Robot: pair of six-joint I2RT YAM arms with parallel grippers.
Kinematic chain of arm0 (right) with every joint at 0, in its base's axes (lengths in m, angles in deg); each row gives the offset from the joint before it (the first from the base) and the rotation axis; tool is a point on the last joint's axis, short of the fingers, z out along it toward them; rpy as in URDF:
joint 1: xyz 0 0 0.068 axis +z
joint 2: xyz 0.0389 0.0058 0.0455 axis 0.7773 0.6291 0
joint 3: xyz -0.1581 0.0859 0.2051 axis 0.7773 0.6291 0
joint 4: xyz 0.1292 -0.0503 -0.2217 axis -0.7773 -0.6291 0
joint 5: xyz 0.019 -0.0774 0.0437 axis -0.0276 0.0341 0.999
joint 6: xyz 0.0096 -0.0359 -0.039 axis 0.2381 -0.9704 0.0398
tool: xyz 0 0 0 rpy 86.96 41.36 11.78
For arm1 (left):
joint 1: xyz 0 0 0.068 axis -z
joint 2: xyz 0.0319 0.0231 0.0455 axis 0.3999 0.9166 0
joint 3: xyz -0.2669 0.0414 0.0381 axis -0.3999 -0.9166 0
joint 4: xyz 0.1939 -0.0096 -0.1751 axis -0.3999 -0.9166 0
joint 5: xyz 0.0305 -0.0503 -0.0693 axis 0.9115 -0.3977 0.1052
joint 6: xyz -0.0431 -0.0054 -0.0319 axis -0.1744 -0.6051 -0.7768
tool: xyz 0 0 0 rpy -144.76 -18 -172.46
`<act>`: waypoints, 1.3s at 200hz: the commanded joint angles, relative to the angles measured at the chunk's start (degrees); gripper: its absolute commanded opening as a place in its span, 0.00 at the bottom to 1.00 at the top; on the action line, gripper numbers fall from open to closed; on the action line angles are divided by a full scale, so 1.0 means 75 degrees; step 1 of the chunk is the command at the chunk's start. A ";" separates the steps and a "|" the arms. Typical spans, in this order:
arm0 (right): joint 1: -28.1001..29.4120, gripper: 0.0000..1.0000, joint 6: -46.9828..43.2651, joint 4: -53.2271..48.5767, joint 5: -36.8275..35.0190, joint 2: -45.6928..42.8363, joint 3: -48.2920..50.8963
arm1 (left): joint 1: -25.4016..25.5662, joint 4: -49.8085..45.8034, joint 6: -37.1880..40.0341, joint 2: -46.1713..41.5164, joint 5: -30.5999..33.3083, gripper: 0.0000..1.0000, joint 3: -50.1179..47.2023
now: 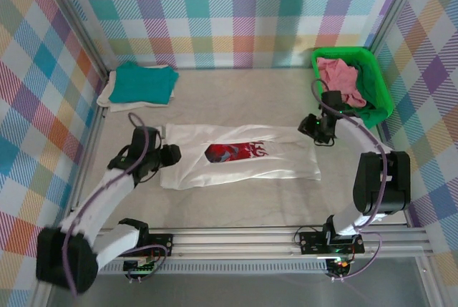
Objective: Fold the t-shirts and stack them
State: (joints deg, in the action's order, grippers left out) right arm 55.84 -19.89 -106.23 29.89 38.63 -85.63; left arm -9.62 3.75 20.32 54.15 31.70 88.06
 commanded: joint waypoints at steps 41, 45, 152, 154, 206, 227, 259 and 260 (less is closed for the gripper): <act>0.0924 0.46 -0.0404 0.0757 0.0294 0.0402 -0.0412 | -0.0146 0.0028 -0.0163 0.1038 0.1142 0.52 0.0292; 0.0943 0.46 -0.0399 0.0746 0.0297 0.0442 -0.0432 | -0.0169 0.0035 -0.0150 0.1026 0.1203 0.53 0.0331; 0.1020 0.46 -0.0446 0.0758 0.0252 0.0545 -0.0528 | -0.0879 0.1089 0.0498 0.3080 0.0186 0.30 0.1041; 0.1021 0.46 -0.0441 0.0746 0.0245 0.0536 -0.0528 | -0.0862 0.1075 0.0501 0.3088 0.0219 0.28 0.1050; 0.1021 0.46 -0.0524 0.0629 0.0110 0.0449 -0.0633 | -0.0498 0.0204 0.0305 0.2130 0.0755 0.00 0.0882; 0.1020 0.46 -0.0521 0.0629 0.0131 0.0506 -0.0701 | -0.0225 -0.0191 0.0167 0.1766 0.0851 0.00 0.0846; 0.1021 0.47 -0.0472 0.0641 0.0178 0.0632 -0.0786 | 0.0818 -0.1013 0.0068 0.1335 0.1416 0.00 0.0960; 0.1021 0.47 -0.0467 0.0635 0.0179 0.0629 -0.0786 | 0.0856 -0.1046 0.0066 0.1326 0.1446 0.00 0.0973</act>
State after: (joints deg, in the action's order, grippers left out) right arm 63.11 -22.77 -101.29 31.22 43.09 -89.81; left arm -8.70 3.27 22.00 66.37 38.49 93.99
